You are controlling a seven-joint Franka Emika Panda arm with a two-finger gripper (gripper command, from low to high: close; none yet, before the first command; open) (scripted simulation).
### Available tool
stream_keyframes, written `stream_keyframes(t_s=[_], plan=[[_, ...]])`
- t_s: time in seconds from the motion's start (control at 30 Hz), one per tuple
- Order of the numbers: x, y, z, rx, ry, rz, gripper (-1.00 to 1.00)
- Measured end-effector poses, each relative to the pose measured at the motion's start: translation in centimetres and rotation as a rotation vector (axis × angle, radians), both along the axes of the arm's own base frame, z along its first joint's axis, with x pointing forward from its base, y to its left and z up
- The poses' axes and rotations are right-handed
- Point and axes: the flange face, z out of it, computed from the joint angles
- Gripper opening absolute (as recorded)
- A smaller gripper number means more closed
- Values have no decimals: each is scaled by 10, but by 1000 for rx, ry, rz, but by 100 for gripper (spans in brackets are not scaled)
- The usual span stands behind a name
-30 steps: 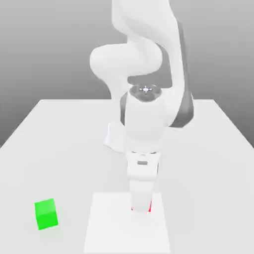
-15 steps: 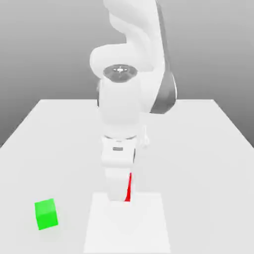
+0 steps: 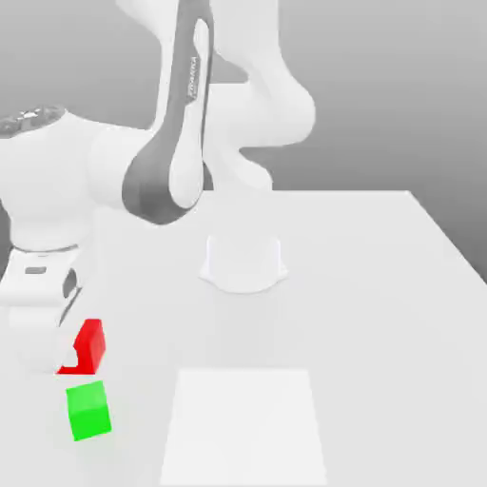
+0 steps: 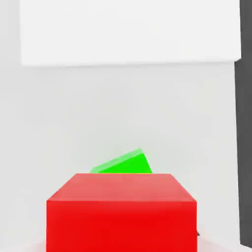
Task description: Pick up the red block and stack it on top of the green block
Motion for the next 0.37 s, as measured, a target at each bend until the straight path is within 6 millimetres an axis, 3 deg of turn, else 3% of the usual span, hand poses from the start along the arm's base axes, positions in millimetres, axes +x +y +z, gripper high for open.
stream_keyframes(t_s=[0.3,0.33,0.37], plan=[[-1,-1,-41,-10,-5,-1,-100],[-2,-1,-44,-15,-7,-1,100],[-2,-1,-44,-15,-7,-1,100]])
